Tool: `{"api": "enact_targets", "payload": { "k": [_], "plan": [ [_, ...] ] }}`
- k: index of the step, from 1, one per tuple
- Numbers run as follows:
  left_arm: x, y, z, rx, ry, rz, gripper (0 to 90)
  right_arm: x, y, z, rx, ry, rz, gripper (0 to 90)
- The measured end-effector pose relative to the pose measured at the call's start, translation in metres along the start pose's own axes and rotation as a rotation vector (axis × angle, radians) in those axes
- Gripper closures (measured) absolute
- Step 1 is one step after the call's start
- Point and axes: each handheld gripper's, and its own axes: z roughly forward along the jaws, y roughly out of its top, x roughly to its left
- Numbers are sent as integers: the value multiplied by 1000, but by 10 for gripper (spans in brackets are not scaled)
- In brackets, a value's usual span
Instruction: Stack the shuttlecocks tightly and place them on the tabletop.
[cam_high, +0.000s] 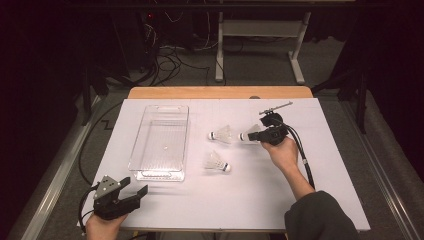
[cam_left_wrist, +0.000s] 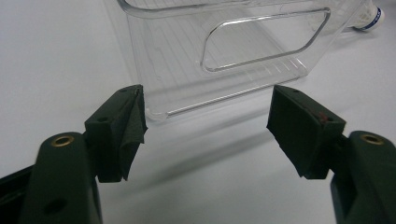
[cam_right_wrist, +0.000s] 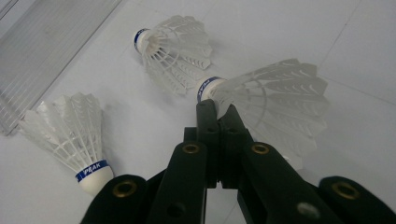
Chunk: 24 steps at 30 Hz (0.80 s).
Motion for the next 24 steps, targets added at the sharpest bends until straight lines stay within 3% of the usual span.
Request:
{"api": "enact_targets", "payload": {
  "k": [24],
  "plan": [
    [0,0,-1,-5,-2,1,292,7,9,15,-1,23,-3,900]
  ]
}}
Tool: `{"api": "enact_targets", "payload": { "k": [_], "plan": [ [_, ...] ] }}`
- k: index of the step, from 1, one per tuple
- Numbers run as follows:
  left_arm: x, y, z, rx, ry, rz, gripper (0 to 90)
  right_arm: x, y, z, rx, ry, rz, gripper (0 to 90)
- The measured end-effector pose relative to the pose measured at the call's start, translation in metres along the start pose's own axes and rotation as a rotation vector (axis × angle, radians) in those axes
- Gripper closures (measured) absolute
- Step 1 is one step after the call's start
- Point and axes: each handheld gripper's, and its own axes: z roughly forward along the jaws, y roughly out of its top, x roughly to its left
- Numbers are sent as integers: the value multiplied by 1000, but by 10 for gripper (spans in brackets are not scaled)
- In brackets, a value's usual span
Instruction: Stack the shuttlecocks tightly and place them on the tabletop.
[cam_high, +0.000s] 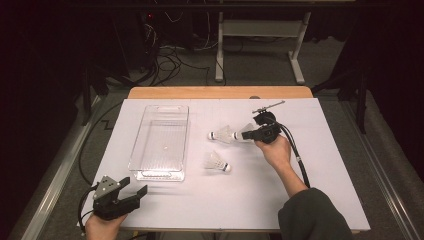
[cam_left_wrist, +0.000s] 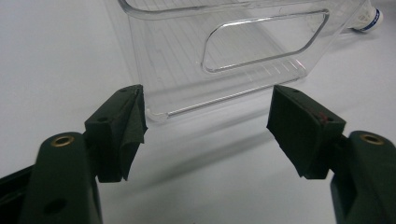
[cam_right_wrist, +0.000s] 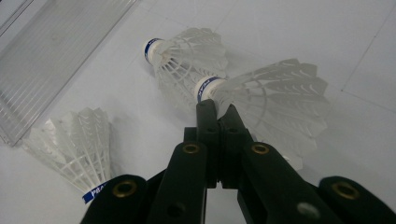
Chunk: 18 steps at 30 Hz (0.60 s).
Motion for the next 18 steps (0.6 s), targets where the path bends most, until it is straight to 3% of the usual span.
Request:
{"api": "enact_targets", "payload": {
  "k": [18],
  "plan": [
    [0,0,0,0,-4,1,292,10,11,15,-1,28,-11,900]
  ]
}}
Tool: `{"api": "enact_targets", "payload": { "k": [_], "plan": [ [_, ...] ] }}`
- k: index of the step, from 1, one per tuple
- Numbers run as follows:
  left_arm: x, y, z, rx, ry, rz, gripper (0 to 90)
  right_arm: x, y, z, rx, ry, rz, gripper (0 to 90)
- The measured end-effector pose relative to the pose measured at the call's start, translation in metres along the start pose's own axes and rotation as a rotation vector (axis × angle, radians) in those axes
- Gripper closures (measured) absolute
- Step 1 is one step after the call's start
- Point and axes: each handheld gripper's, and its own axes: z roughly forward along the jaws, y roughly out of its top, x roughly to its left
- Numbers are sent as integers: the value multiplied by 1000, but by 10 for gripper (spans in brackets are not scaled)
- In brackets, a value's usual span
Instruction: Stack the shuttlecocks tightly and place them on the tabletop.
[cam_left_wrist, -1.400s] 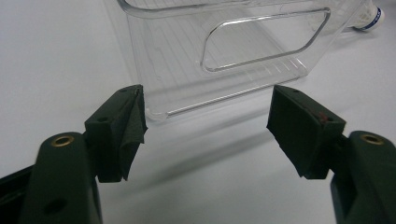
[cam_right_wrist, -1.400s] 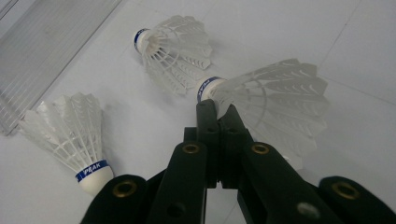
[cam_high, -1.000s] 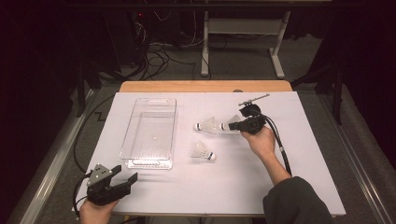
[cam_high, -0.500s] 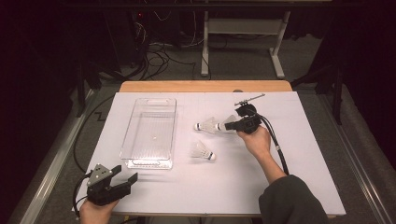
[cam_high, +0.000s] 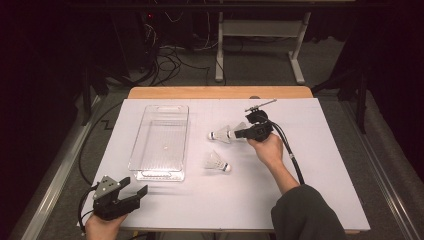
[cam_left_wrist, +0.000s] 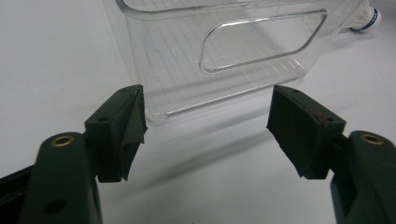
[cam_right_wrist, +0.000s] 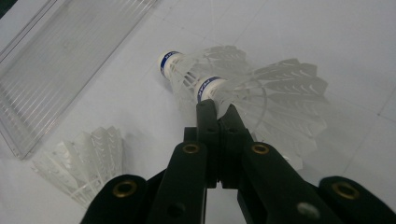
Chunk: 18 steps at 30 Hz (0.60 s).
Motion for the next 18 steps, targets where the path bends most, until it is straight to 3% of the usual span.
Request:
{"api": "enact_targets", "payload": {
  "k": [18],
  "plan": [
    [0,0,0,2,-5,1,291,4,4,10,-7,30,6,900]
  ]
}}
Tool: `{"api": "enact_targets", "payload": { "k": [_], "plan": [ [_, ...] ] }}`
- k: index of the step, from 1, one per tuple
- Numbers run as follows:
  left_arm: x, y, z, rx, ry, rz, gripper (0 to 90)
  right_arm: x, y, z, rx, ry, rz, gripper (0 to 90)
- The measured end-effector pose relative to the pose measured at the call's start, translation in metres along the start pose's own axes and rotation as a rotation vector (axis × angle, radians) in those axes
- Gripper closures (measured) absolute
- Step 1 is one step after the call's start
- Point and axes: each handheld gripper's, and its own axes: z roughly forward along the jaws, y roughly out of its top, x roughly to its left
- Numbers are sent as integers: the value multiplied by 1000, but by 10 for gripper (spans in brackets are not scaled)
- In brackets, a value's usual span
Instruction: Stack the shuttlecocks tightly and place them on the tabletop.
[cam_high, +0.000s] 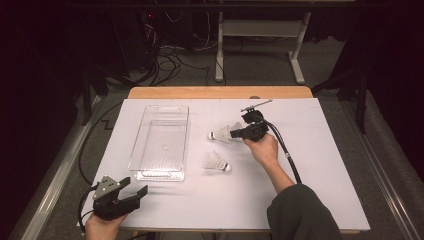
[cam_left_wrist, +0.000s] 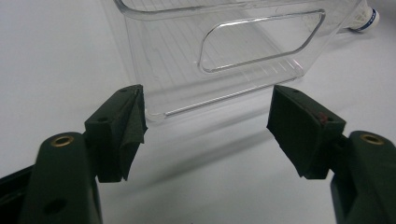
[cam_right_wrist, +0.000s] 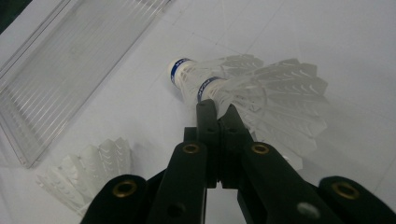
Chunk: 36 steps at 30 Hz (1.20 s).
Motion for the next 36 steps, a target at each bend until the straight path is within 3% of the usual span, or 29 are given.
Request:
{"api": "enact_targets", "payload": {
  "k": [36],
  "plan": [
    [1,0,-1,-7,-3,-2,291,6,2,19,-28,40,9,900]
  ]
}}
